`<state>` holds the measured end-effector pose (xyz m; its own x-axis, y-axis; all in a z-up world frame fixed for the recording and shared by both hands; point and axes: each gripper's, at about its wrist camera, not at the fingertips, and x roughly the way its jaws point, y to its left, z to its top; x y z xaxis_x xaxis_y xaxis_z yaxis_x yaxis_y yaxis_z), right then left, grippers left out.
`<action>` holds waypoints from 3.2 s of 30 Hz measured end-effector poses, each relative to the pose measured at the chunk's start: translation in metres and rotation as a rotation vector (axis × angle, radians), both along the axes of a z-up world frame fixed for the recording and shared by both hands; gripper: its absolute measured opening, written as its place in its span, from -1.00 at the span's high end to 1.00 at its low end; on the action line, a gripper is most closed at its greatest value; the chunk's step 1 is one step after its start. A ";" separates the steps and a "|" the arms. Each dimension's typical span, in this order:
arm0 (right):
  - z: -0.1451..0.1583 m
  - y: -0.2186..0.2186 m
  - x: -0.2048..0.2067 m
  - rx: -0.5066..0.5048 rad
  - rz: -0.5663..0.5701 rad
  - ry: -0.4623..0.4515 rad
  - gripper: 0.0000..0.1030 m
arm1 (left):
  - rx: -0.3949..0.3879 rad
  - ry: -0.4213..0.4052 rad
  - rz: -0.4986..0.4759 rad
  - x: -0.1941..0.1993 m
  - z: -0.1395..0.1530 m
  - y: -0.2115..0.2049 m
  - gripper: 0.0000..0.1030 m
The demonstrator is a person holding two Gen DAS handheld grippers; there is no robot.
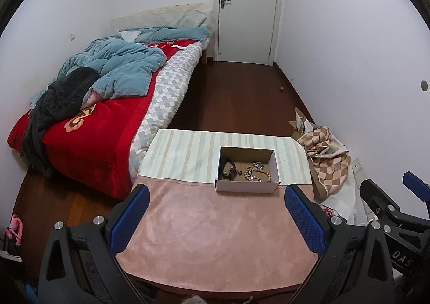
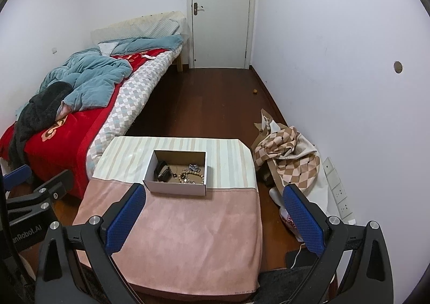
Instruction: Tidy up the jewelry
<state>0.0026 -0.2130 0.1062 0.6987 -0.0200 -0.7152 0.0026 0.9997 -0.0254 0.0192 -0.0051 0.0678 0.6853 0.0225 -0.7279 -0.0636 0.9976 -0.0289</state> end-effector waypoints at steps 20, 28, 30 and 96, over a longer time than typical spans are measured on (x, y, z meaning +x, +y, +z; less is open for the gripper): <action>-0.043 0.006 0.091 -0.042 -0.029 0.105 -1.00 | 0.025 0.118 0.017 0.077 -0.037 -0.001 -0.99; -0.056 0.009 0.107 -0.059 -0.026 0.139 -1.00 | 0.016 0.151 0.021 0.088 -0.046 0.000 -0.99; -0.058 0.010 0.108 -0.061 -0.026 0.142 -1.00 | 0.015 0.151 0.021 0.089 -0.047 0.000 -0.99; -0.064 0.013 0.105 -0.045 -0.018 0.167 -1.00 | 0.030 0.150 0.022 0.079 -0.048 0.009 -0.99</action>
<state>0.1072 -0.1999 0.0425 0.5693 -0.0664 -0.8194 0.0130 0.9973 -0.0718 0.0980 0.0035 0.0203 0.5683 0.0598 -0.8206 -0.0864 0.9962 0.0127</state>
